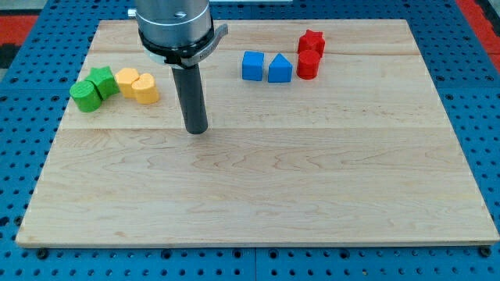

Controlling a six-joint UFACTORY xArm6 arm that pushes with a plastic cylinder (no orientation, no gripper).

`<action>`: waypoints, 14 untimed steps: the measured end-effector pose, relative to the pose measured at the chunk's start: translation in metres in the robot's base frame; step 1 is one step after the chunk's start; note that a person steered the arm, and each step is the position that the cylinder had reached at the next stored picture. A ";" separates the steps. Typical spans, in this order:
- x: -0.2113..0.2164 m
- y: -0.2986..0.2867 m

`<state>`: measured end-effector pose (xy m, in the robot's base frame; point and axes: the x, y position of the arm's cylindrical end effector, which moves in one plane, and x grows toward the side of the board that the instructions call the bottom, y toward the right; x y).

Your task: Move the red star to the top left of the board

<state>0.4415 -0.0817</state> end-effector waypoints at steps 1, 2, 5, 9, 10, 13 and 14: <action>-0.036 0.001; -0.050 0.002; -0.130 0.179; -0.135 0.264; -0.135 0.253; -0.137 0.273; -0.168 0.302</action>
<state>0.2732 0.2204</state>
